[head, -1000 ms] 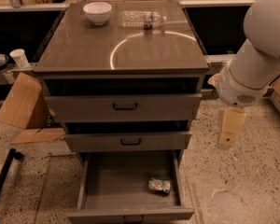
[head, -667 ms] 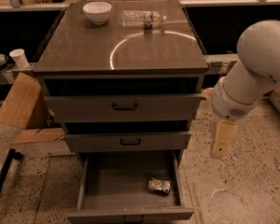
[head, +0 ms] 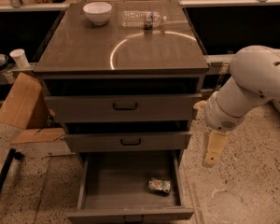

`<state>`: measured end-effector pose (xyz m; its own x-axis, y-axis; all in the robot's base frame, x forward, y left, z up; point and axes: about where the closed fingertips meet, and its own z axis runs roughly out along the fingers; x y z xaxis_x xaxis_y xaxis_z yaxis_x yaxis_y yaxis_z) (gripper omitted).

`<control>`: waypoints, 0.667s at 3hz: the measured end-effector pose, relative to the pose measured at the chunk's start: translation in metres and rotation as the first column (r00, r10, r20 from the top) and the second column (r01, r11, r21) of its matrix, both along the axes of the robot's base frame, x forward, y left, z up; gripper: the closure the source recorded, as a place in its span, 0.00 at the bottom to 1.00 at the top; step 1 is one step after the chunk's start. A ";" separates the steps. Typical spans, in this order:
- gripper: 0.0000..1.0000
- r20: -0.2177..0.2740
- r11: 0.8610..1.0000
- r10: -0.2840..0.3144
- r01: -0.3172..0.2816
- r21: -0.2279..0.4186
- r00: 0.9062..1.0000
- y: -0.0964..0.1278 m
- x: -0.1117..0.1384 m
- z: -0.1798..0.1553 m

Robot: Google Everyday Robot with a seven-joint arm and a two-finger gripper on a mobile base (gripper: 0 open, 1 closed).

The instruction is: Pick 7up can from bottom drawer and place on counter

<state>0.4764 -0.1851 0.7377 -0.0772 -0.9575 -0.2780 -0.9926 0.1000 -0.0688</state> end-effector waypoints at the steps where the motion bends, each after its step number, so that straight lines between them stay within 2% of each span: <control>1: 0.00 0.000 0.999 0.040 -0.040 0.016 0.999 0.005 0.006 -0.034; 2: 0.00 0.000 0.994 0.099 -0.099 0.054 0.995 0.014 0.011 -0.082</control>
Offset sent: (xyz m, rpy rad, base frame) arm 0.0197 0.0254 -0.1392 0.1035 -0.0005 0.1725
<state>0.4879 -0.1706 0.6562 0.0167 -0.9440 -0.3296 -0.9980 0.0043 -0.0631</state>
